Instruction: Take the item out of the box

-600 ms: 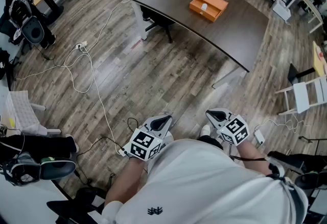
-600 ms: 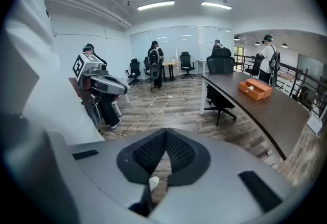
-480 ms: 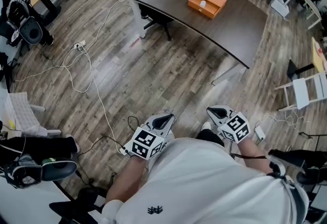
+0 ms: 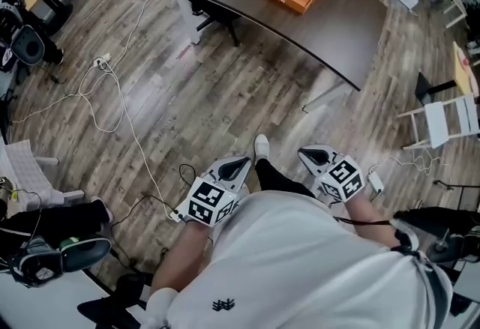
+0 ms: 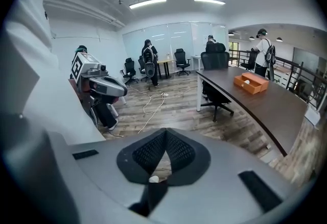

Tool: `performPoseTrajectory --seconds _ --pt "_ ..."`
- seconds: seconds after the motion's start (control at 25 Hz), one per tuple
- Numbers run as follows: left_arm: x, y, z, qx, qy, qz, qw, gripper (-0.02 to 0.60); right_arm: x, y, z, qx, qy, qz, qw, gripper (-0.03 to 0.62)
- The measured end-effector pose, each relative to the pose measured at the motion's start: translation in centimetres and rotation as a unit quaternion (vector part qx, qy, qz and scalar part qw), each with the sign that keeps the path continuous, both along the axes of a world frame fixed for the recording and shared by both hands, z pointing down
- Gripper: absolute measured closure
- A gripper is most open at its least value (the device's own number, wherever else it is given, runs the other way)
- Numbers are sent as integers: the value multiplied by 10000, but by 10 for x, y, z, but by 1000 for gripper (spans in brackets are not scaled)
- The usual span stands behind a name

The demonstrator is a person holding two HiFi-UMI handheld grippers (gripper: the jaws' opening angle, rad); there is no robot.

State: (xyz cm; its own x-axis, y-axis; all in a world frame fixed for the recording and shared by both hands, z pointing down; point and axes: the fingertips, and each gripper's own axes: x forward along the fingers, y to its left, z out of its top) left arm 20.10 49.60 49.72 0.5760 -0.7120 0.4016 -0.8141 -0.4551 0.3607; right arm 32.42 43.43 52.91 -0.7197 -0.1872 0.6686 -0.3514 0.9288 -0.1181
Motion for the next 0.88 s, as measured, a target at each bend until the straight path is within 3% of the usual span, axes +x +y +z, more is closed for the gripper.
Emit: performPoseTrajectory --seconds 0.2,0.52,0.64,0.72,0.88 --pt "-22 -69 -3 -100 -212 -247 9994 571 -29 -76 7 -146 -186 -154 9996 592" --pt "-42 -218 -32 -120 -501 -461 9976 569 -64 -227 -5 -92 -504 -471 9976 589" --pt "-41 -257 -35 -87 -580 -497 9970 538 -67 -270 2 -155 -514 -433 9976 586" --pt "-41 -274 -36 -119 -596 -507 9969 523 -70 -292 8 -284 -522 -348 9976 494" --pt "-55 -305 -35 -188 -537 -558 9968 522 -87 -329 14 -402 -566 -270 9972 490"
